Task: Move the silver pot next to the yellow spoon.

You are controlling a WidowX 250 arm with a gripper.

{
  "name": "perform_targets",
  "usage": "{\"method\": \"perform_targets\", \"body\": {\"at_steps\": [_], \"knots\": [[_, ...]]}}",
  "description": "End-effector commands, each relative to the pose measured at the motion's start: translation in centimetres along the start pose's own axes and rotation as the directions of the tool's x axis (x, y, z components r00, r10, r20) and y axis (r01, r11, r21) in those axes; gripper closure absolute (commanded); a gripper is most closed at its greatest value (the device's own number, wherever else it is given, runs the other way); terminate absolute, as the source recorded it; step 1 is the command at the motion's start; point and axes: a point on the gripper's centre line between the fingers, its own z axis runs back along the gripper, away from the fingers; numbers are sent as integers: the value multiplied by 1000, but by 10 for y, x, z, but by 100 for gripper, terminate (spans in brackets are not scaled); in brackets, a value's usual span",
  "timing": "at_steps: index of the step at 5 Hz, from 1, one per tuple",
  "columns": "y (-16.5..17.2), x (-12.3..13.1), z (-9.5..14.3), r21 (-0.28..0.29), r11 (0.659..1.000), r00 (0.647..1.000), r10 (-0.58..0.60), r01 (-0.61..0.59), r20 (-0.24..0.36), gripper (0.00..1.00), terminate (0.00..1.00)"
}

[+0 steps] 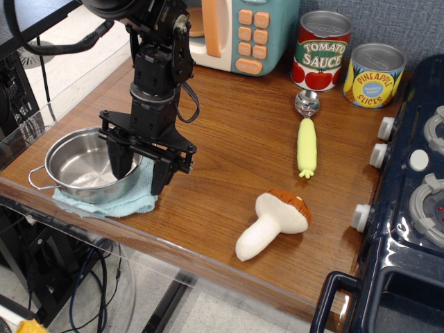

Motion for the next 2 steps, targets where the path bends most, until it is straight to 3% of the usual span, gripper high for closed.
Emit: {"method": "perform_targets", "body": {"at_steps": [1,2], "knots": [[5,7,12,11,1000,999,1,-1,37,100,0],[8,8,17,22,1000,999,4,-5,46,100,0]]}}
